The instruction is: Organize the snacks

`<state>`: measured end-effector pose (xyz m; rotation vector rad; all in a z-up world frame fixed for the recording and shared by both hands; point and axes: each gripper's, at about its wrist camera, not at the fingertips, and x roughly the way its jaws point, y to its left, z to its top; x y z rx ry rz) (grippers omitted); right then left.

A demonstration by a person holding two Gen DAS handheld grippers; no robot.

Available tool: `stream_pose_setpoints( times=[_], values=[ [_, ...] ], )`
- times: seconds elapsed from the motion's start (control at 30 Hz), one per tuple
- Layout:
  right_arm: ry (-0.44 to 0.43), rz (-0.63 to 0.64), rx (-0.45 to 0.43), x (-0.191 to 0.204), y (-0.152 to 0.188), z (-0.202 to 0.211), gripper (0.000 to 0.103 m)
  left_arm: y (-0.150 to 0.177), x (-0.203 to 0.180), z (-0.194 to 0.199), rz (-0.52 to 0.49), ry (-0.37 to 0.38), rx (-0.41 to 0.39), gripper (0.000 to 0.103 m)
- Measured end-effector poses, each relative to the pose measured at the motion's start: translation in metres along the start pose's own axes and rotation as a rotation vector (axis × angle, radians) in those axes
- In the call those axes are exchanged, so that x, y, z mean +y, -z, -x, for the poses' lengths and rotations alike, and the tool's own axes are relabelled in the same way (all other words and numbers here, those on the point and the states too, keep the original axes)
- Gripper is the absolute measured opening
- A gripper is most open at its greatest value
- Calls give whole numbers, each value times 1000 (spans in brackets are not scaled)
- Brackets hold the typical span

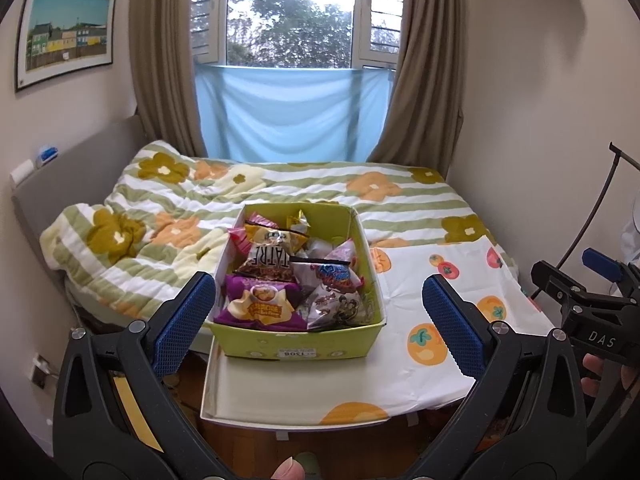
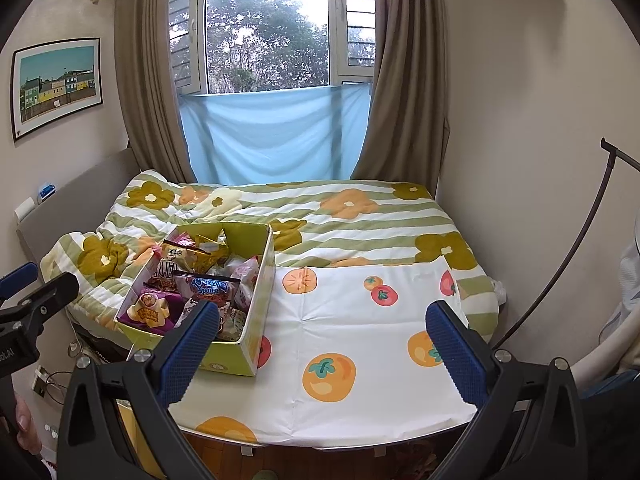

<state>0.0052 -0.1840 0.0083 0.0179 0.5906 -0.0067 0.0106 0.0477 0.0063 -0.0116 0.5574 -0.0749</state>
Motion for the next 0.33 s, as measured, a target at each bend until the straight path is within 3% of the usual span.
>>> stream_pose_setpoints(
  times=[0.33],
  values=[
    [5,1,7,3,-3,-6,103,0,0,-7,-15,-6,-12,103]
  ],
)
